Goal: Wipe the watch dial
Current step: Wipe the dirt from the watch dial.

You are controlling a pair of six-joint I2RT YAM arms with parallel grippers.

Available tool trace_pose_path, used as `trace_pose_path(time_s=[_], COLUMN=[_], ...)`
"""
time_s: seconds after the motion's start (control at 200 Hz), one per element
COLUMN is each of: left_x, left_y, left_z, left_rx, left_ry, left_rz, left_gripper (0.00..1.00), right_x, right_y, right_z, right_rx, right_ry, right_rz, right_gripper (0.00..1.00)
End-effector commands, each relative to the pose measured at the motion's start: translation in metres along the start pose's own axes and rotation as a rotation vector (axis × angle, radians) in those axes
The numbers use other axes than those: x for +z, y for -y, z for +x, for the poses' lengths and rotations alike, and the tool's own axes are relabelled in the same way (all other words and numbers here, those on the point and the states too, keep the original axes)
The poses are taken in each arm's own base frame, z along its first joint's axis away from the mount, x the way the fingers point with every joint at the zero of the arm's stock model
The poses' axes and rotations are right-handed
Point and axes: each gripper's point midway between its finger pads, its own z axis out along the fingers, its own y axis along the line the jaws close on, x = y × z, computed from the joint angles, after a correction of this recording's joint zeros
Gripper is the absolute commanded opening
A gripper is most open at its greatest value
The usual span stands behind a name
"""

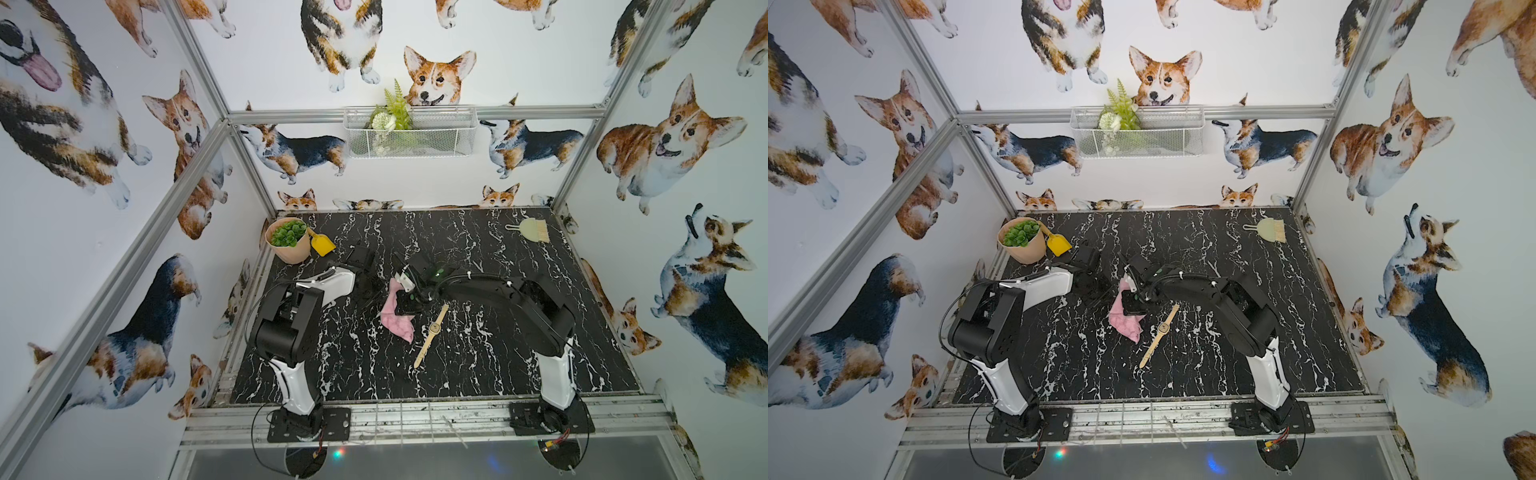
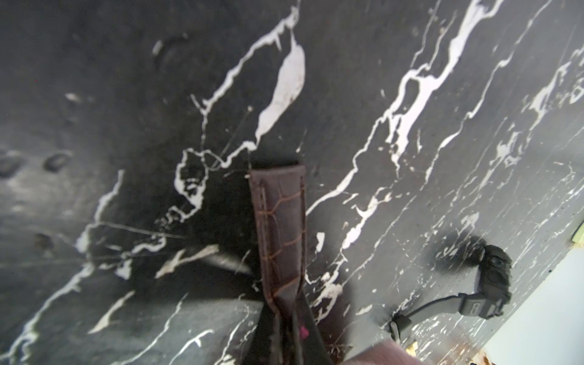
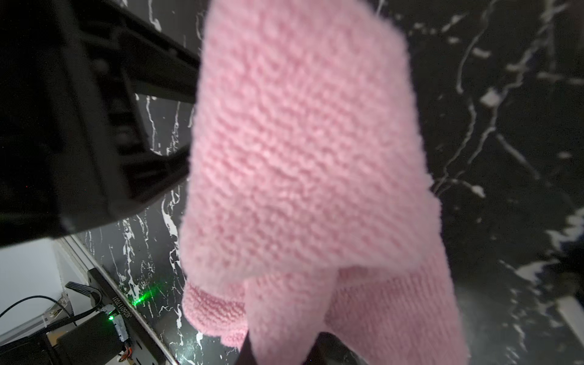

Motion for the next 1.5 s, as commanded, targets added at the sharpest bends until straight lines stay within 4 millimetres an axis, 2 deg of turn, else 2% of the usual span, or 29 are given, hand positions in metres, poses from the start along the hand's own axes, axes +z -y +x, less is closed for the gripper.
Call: trace_pose_path(time_s=[0.0, 0.27, 0.405, 0.561, 0.751, 0.886, 1.016, 1.201, 1.496], left_x=[0.004, 0.007, 0.008, 0.007, 0.005, 0.004, 0.002, -0.001, 0.002], left_y=[-0.048, -0.048, -0.048, -0.05, -0.049, -0.048, -0.047, -0.048, -0.045], left_z=[0.016, 0.015, 0.014, 0.015, 0.015, 0.016, 0.018, 0.019, 0.016], left_rx=[-0.058, -0.077, -0.077, -0.094, -0.102, -0.102, -0.098, -0.086, -0.078], left_ry=[-0.05, -0.048, -0.044, -0.038, -0.034, -0.035, -0.037, -0.038, -0.04], left_rz=[-0.197, -0.198, -0.202, -0.207, -0.2, -0.197, -0.195, -0.202, -0.201], left_gripper=[0.0, 0.0, 0.0, 0.0, 0.0, 0.0, 0.0, 0.0, 0.0], right_x=[0.003, 0.008, 0.003, -0.015, -0.034, -0.028, -0.01, 0.006, 0.001], right_y=[0.003, 0.025, 0.037, 0.043, 0.02, 0.007, 0.003, 0.015, 0.037], right_z=[0.008, 0.034, 0.041, 0.031, 0.007, -0.002, -0.003, 0.008, 0.034], right_rx=[0.011, 0.025, 0.037, 0.041, 0.019, 0.014, 0.024, 0.061, 0.093], right_ry=[-0.025, -0.068, -0.069, -0.022, 0.044, 0.044, 0.017, -0.017, -0.026], right_rz=[-0.007, 0.033, 0.052, 0.065, 0.021, -0.006, -0.021, -0.013, 0.024], right_gripper=[0.0, 0.0, 0.0, 0.0, 0.0, 0.0, 0.0, 0.0, 0.0])
